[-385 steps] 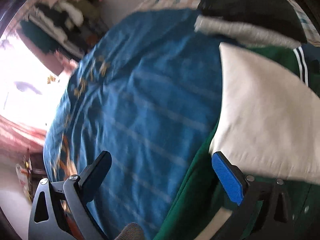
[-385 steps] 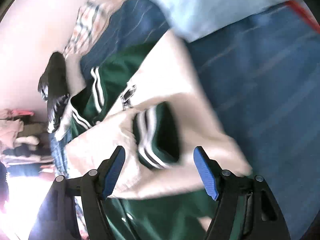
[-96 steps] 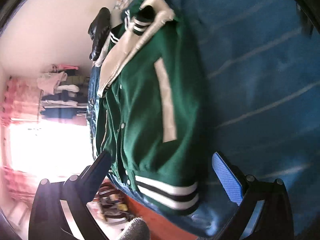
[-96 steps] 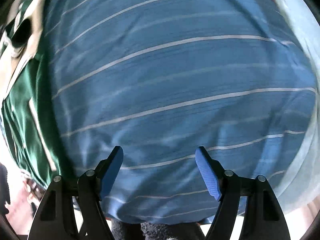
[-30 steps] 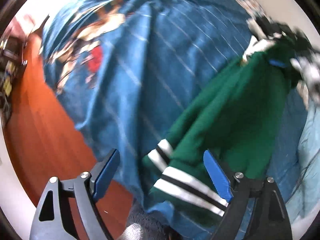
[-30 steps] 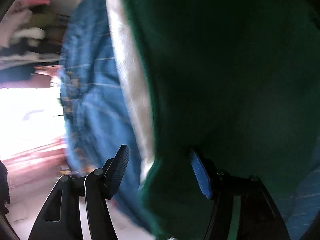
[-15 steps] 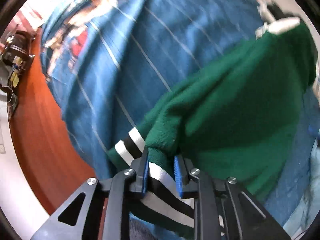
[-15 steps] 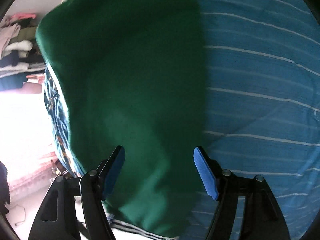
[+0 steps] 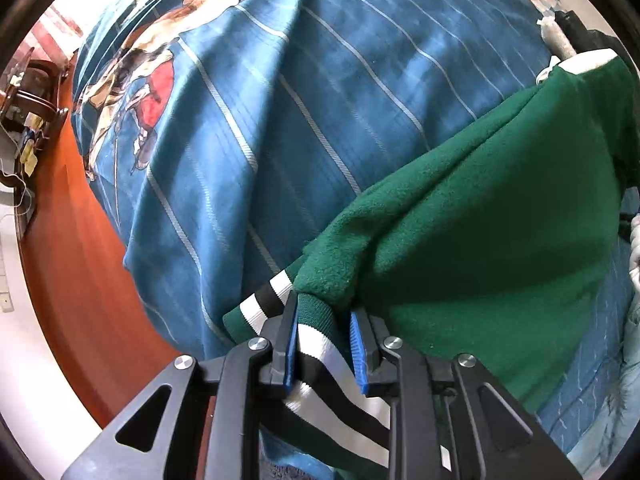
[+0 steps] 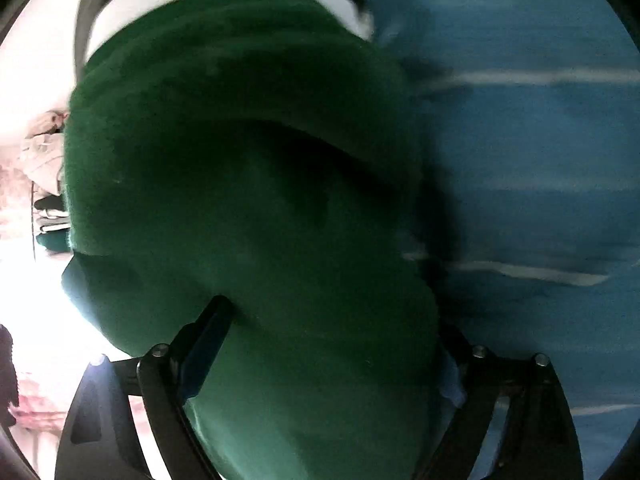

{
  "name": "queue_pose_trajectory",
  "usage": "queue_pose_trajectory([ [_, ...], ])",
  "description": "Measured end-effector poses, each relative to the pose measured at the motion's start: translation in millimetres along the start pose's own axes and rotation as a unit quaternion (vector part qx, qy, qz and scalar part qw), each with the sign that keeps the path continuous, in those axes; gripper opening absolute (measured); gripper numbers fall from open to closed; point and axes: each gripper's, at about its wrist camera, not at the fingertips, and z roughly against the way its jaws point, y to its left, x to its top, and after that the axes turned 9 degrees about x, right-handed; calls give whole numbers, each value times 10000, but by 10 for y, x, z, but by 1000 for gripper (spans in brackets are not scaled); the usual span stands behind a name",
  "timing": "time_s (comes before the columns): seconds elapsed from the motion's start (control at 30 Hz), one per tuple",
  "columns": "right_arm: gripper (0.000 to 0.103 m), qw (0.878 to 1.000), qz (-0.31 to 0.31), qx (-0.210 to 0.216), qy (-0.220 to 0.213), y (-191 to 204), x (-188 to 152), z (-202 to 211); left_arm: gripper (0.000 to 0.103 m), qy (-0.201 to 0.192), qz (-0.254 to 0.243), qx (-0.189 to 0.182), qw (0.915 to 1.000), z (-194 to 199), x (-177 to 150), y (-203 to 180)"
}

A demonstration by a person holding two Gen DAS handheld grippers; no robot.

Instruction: Fold large clothes

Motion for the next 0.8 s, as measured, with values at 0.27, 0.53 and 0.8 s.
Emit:
queue_pose_trajectory([
  [0.27,19,9870,-1278,537,-810,-139,-871,1236,19,106,-950,-258,9951,11,750,-35],
  [0.53,19,9529,-2769,-45,-1238,-912,-2748,2671,27,236,-2554,-687,9641,-52,1733,-345],
  [0.8,70,9550,-2599,-1358,-437,-1412,-3264,2848,92,-556,-1478,-1107,9812,294,2019,-118],
])
